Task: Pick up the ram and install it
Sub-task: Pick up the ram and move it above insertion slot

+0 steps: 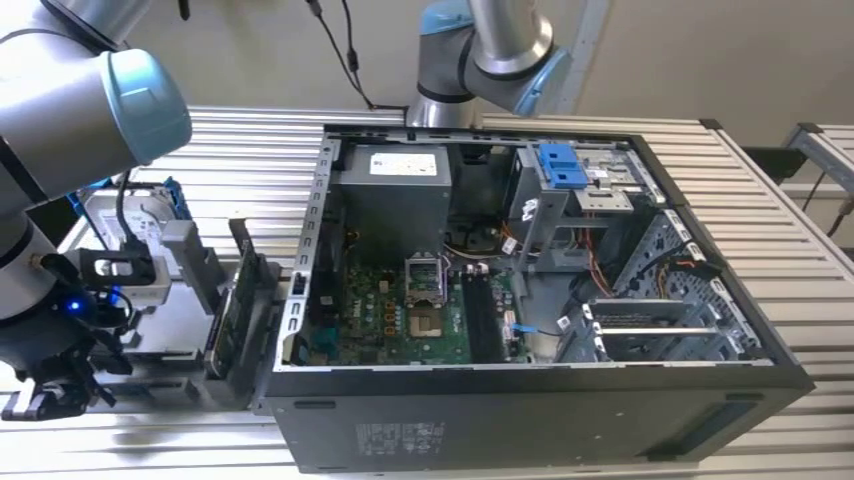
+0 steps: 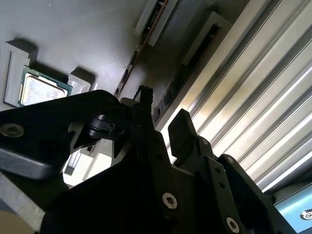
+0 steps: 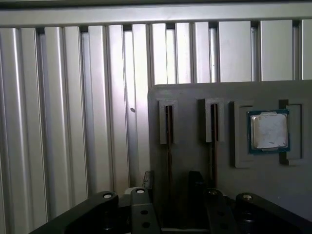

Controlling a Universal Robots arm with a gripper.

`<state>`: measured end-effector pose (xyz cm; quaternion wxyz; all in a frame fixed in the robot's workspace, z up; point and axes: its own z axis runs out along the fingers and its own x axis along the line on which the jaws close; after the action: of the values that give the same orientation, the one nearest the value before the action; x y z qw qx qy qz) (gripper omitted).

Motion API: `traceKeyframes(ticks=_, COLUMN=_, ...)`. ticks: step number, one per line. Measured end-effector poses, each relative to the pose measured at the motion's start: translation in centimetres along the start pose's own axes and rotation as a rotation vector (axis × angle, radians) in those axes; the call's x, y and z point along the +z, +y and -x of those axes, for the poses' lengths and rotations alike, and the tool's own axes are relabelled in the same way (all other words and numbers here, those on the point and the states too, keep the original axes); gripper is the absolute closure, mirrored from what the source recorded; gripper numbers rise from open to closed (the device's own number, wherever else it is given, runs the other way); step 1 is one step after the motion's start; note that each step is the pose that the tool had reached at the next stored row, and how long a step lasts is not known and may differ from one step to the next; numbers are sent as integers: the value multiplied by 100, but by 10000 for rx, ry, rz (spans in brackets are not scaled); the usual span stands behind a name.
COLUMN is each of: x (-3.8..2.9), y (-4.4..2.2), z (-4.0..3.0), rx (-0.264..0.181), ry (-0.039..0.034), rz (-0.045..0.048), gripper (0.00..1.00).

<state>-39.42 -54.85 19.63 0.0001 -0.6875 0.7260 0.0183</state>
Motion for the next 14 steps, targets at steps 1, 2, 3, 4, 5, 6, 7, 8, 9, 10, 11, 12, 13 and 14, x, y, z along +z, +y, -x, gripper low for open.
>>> traceKeyframes(ticks=1, x=0, y=0, z=0, rx=0, ry=0, rz=0, gripper=58)
traceKeyframes(ticks=2, x=0, y=0, z=0, rx=0, ry=0, rz=0, gripper=58)
traceKeyframes(ticks=3, x=0, y=0, z=0, rx=-1, ry=1, rz=1, gripper=58)
traceKeyframes(ticks=4, x=0, y=0, z=0, rx=0, ry=1, rz=1, gripper=60)
traceKeyframes(ticks=5, x=0, y=0, z=0, rx=0, ry=1, rz=0, gripper=60)
traceKeyframes(ticks=6, x=0, y=0, z=0, rx=0, ry=1, rz=0, gripper=66)
traceKeyframes(ticks=7, x=0, y=0, z=0, rx=0, ry=0, rz=0, gripper=73)
traceKeyframes(ticks=8, x=1, y=0, z=0, rx=0, ry=0, rz=0, gripper=73)
traceKeyframes(ticks=9, x=1, y=0, z=0, rx=0, ry=1, rz=0, gripper=79)
traceKeyframes(ticks=10, x=1, y=0, z=0, rx=0, ry=1, rz=1, gripper=84)
traceKeyframes(ticks=11, x=1, y=0, z=0, rx=0, ry=0, rz=1, gripper=84)
traceKeyframes(ticks=12, x=1, y=0, z=0, rx=0, ry=1, rz=1, gripper=86)
traceKeyframes(ticks=13, x=1, y=0, z=0, rx=0, ry=0, rz=0, gripper=86)
traceKeyframes(ticks=14, x=1, y=0, z=0, rx=0, ry=0, rz=0, gripper=86)
